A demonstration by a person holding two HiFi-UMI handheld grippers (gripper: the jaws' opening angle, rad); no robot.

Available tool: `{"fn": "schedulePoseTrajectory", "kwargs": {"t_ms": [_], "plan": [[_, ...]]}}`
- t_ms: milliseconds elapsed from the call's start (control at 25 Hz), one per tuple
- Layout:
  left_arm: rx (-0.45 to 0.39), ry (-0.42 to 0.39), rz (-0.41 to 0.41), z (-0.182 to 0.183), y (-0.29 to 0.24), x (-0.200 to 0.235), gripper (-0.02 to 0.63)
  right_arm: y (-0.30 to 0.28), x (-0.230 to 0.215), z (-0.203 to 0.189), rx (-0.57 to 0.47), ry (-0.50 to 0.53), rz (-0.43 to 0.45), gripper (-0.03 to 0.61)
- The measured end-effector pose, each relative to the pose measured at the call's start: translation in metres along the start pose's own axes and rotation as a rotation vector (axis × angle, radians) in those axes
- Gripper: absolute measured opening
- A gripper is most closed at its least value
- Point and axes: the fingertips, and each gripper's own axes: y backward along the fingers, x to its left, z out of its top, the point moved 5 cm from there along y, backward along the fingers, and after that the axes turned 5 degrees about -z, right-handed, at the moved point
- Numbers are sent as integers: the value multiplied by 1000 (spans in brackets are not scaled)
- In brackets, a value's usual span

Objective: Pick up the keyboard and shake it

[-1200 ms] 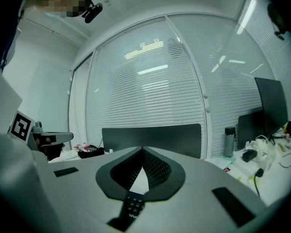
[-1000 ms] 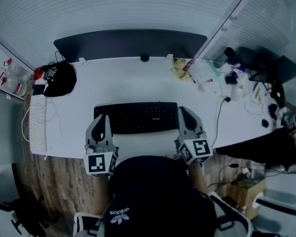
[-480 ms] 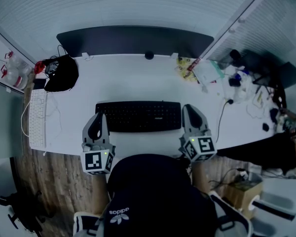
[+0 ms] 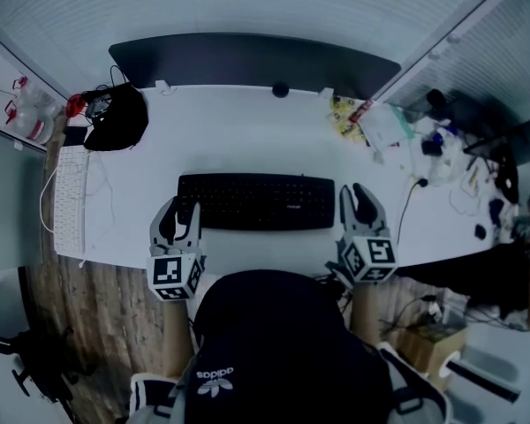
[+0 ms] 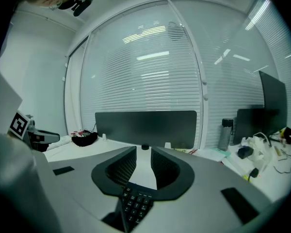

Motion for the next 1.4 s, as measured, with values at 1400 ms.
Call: {"fn": "schedulePoseTrajectory", "kwargs": {"t_ms": [1400], "plan": [[391,396,70,-144,-51,62,219,-83,-31,-106,437,-67,39,198]]}}
